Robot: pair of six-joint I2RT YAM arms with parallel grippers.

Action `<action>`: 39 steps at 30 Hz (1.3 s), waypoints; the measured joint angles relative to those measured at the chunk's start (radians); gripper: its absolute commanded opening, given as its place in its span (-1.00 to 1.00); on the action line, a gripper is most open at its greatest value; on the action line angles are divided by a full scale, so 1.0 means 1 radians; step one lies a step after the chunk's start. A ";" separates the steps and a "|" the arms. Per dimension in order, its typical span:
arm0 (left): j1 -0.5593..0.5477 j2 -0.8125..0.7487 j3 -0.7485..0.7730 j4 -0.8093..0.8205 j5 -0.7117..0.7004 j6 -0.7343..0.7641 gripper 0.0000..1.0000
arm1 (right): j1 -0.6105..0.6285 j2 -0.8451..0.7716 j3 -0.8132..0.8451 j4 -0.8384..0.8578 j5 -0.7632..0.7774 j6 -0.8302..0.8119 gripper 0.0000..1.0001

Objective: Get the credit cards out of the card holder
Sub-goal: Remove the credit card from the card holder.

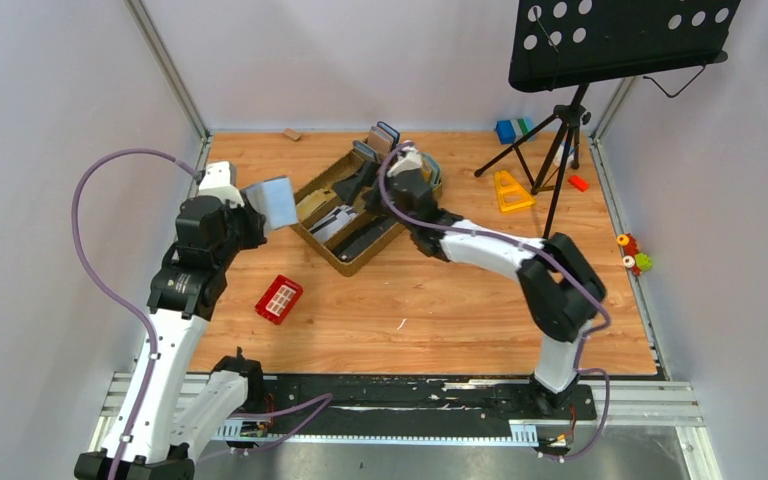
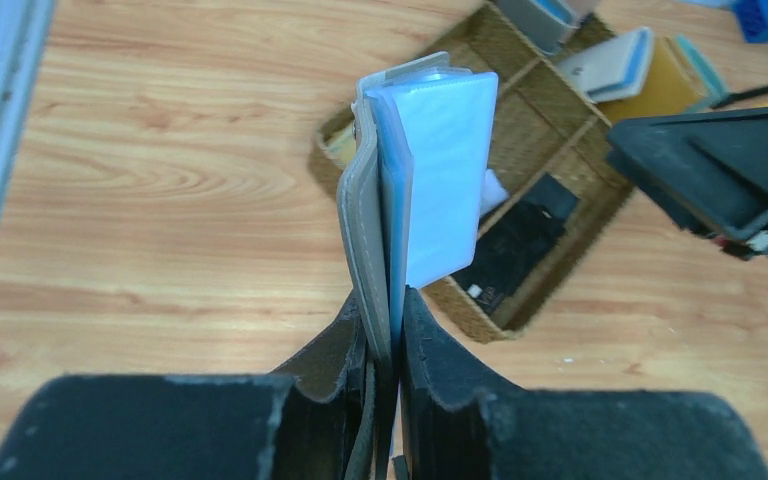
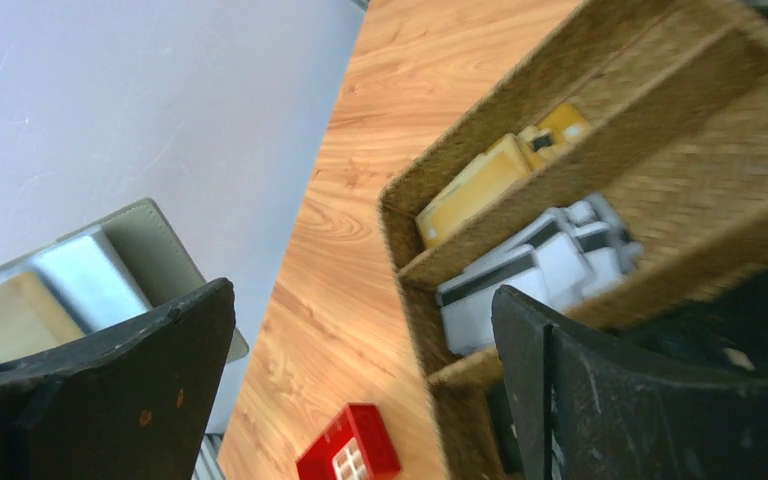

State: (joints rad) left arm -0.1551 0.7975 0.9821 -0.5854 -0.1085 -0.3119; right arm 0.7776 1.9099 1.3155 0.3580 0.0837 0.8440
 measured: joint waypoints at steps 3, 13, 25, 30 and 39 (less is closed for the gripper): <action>0.000 0.007 -0.009 0.026 0.091 0.000 -1.00 | -0.055 -0.159 -0.151 0.026 -0.048 -0.039 1.00; -0.047 0.097 -0.100 0.103 0.327 -0.079 -1.00 | -0.174 -0.682 -0.578 -0.076 -0.157 -0.201 0.97; -0.369 0.156 -0.269 0.292 0.330 -0.157 -1.00 | -0.188 -0.875 -0.763 -0.213 -0.209 -0.315 0.98; -0.531 0.198 -0.323 0.385 0.315 -0.158 -1.00 | -0.190 -0.949 -0.819 -0.253 -0.198 -0.330 1.00; -0.689 0.330 -0.414 0.547 0.229 -0.201 -1.00 | -0.190 -1.067 -0.916 -0.308 -0.239 -0.345 1.00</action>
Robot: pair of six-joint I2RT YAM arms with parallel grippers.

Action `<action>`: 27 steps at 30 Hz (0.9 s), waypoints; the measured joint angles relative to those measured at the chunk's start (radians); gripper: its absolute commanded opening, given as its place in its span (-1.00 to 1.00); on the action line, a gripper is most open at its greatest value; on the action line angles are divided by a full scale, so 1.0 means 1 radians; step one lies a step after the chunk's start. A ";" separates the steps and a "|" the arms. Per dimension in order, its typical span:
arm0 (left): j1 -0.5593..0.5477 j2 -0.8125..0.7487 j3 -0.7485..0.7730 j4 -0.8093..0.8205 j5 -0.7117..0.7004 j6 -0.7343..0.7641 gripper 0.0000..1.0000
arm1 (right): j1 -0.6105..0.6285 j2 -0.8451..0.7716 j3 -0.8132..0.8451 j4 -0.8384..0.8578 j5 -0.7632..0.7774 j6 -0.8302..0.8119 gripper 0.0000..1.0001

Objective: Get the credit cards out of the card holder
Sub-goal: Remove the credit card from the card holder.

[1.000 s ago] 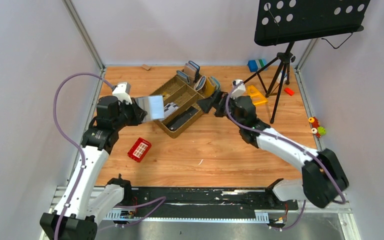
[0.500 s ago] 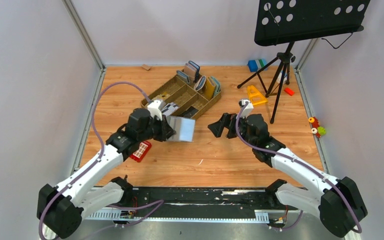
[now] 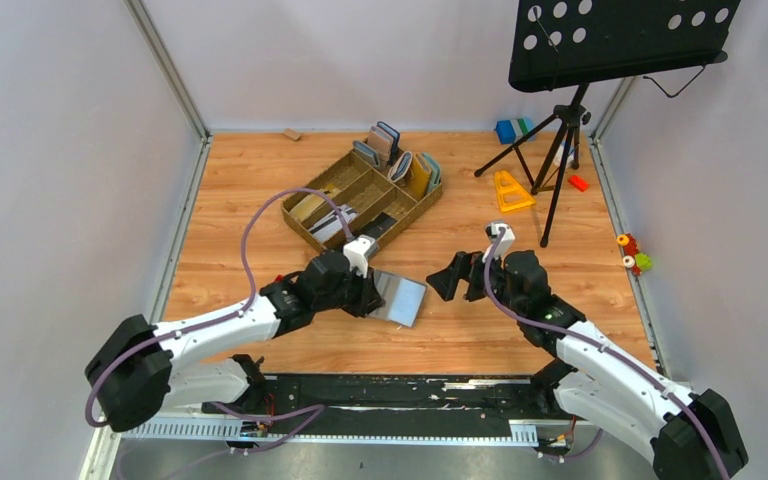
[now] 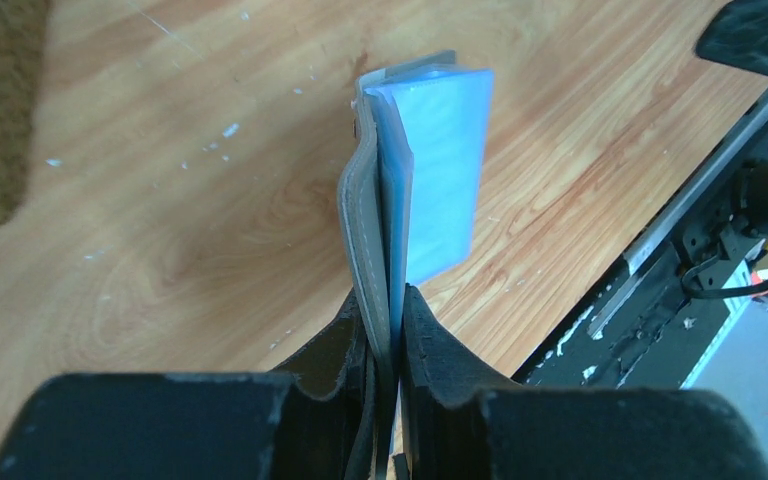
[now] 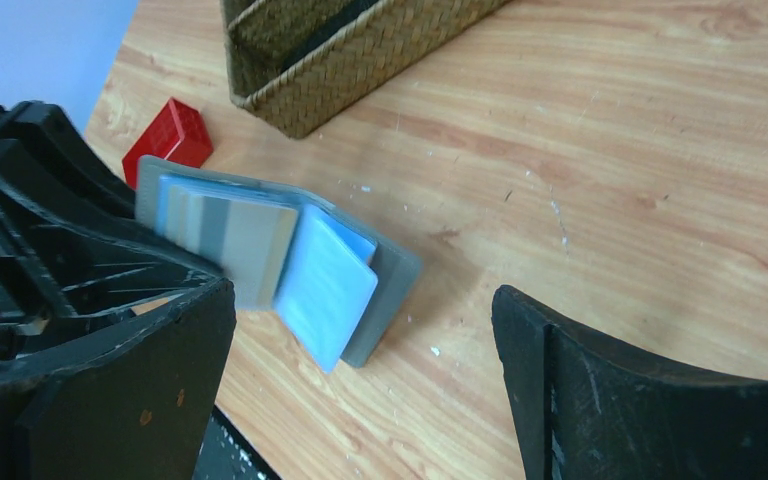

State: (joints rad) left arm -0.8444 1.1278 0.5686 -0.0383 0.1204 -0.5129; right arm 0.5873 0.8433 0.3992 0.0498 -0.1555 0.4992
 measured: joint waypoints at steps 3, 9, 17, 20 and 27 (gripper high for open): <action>-0.034 0.041 -0.031 0.055 -0.019 -0.023 -1.00 | 0.000 -0.015 -0.013 -0.024 -0.035 0.000 0.98; -0.084 0.117 -0.053 0.130 -0.068 -0.061 -1.00 | 0.000 -0.014 -0.068 -0.030 -0.101 0.026 0.85; -0.098 0.179 -0.069 0.206 -0.093 -0.138 -1.00 | 0.033 0.101 -0.090 0.018 -0.169 0.098 0.63; -0.098 0.189 -0.069 0.216 -0.097 -0.153 -0.97 | 0.085 0.153 -0.089 0.057 -0.173 0.122 0.56; -0.098 0.193 -0.069 0.218 -0.101 -0.179 -0.89 | 0.150 0.227 -0.060 0.069 -0.139 0.162 -0.23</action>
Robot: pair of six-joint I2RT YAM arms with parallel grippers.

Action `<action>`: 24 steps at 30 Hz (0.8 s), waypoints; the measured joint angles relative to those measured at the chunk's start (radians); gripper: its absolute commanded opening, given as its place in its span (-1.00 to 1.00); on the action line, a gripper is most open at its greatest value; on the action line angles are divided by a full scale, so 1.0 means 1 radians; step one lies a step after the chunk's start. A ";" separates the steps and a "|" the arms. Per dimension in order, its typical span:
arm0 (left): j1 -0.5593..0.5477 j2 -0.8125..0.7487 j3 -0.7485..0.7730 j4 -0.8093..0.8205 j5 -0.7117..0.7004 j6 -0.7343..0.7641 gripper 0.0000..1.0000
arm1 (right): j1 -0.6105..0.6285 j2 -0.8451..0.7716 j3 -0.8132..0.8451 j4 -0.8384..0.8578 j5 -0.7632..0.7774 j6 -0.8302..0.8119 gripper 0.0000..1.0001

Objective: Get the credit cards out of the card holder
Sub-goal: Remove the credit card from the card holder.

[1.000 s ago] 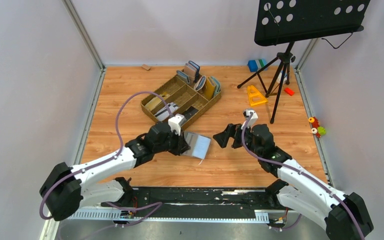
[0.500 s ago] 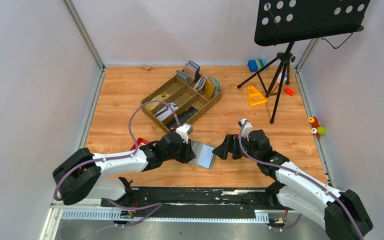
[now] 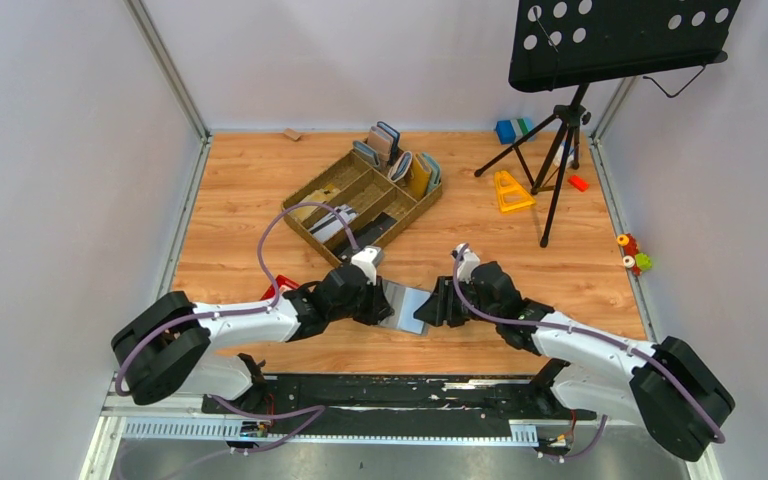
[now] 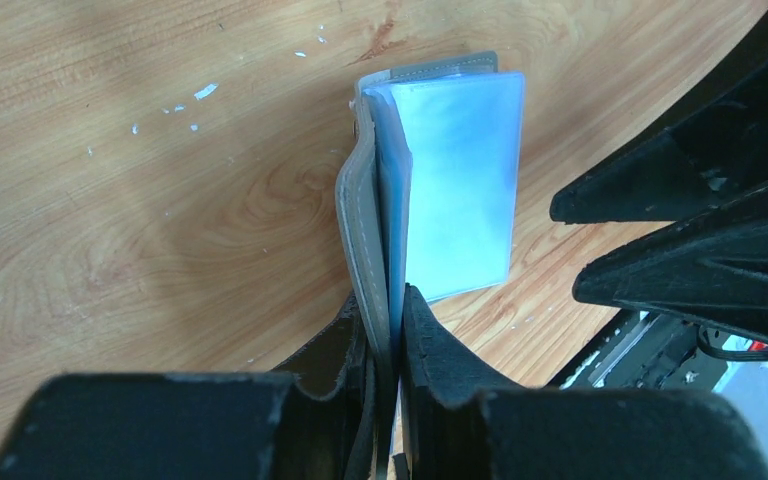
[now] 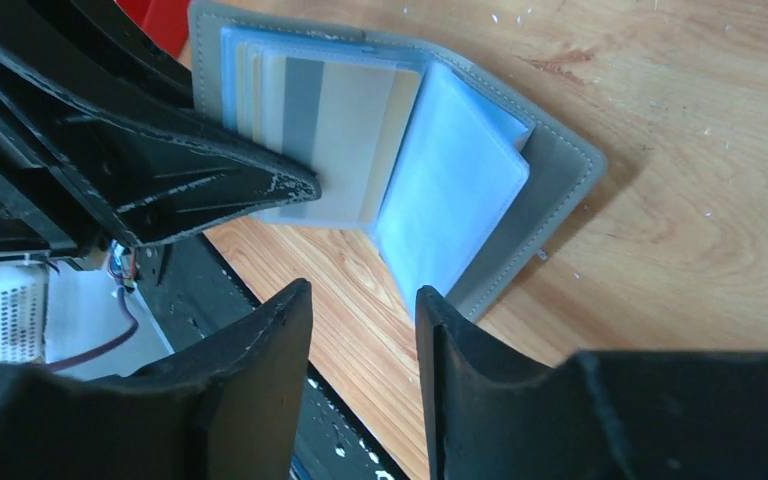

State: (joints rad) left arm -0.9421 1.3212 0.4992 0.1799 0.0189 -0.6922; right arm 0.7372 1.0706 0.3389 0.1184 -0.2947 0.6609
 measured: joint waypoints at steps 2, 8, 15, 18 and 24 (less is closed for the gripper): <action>0.000 0.002 0.001 -0.003 -0.003 -0.011 -0.89 | 0.001 -0.003 0.000 0.013 0.006 0.016 -0.28; 0.001 0.024 0.035 -0.045 0.001 -0.043 -0.88 | 0.009 0.027 0.021 0.050 0.013 0.042 -0.41; 0.001 0.030 0.054 -0.077 0.006 -0.043 -0.82 | 0.009 0.205 0.052 0.113 0.014 0.087 -0.53; 0.001 0.030 0.063 -0.095 0.011 -0.039 -0.68 | 0.009 0.265 0.054 0.141 0.016 0.104 -0.76; 0.002 0.030 0.067 -0.109 0.037 -0.028 -0.51 | 0.008 0.346 0.064 0.175 0.012 0.127 -1.00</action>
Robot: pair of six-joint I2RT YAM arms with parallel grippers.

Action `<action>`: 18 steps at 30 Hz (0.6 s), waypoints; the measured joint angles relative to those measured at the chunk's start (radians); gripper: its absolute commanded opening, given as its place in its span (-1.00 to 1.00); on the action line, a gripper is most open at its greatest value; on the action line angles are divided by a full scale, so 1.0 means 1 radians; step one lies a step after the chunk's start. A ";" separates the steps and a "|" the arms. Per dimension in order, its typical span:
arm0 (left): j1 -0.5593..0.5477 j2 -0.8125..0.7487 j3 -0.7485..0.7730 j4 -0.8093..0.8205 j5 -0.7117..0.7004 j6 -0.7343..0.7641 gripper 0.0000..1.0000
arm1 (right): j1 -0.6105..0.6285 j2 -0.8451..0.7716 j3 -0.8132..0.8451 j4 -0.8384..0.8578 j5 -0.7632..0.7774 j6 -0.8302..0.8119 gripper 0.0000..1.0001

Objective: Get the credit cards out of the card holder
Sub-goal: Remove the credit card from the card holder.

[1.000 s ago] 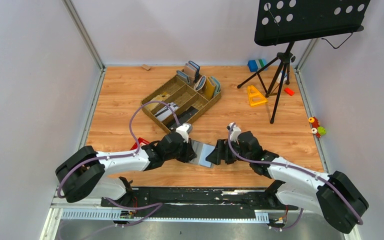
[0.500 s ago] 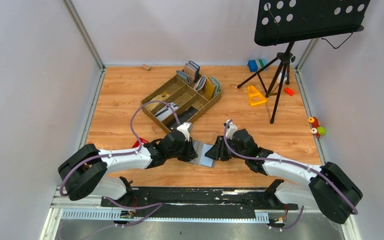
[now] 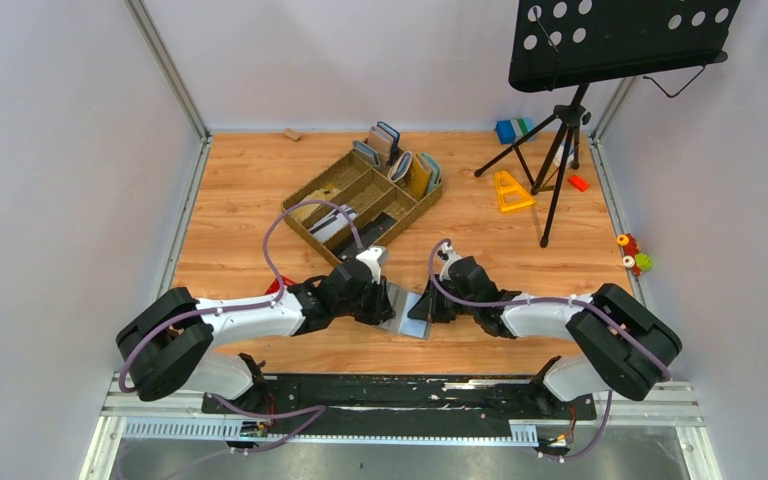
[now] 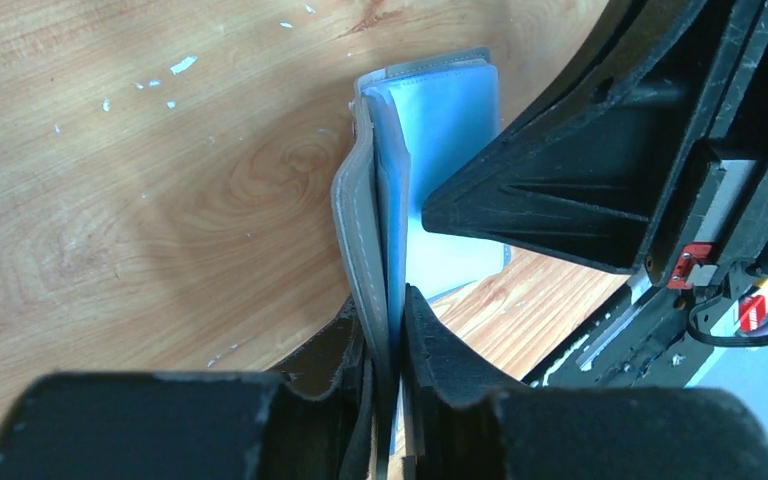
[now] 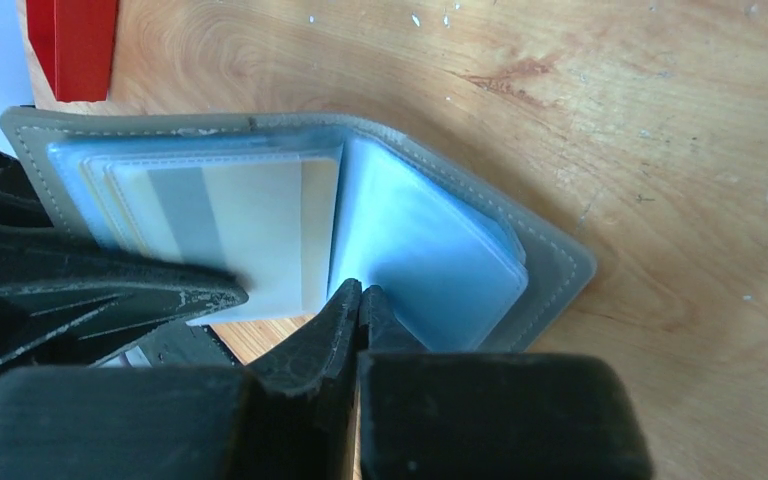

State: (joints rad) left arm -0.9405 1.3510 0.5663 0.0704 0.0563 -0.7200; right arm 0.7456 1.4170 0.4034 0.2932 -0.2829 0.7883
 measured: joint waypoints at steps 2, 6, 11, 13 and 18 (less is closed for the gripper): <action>0.000 0.000 0.000 -0.002 0.011 0.004 -0.41 | 0.000 0.011 0.003 0.008 0.000 0.002 -1.00; 0.001 0.000 0.000 -0.010 0.044 0.009 -0.34 | 0.000 0.034 0.003 0.029 -0.008 0.005 -1.00; 0.027 0.000 0.000 -0.008 0.093 0.009 -0.25 | 0.000 0.055 0.003 0.058 -0.019 0.012 -1.00; 0.047 0.000 -0.001 -0.002 0.121 0.007 -0.17 | 0.000 0.055 0.003 0.061 -0.019 0.011 -1.00; 0.081 -0.003 -0.018 0.036 0.175 0.003 -0.08 | 0.000 0.060 0.003 0.065 -0.020 0.011 -1.00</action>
State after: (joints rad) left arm -0.8597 1.3479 0.5488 0.1066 0.2314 -0.7166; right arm 0.7456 1.4769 0.4068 0.3580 -0.3031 0.7994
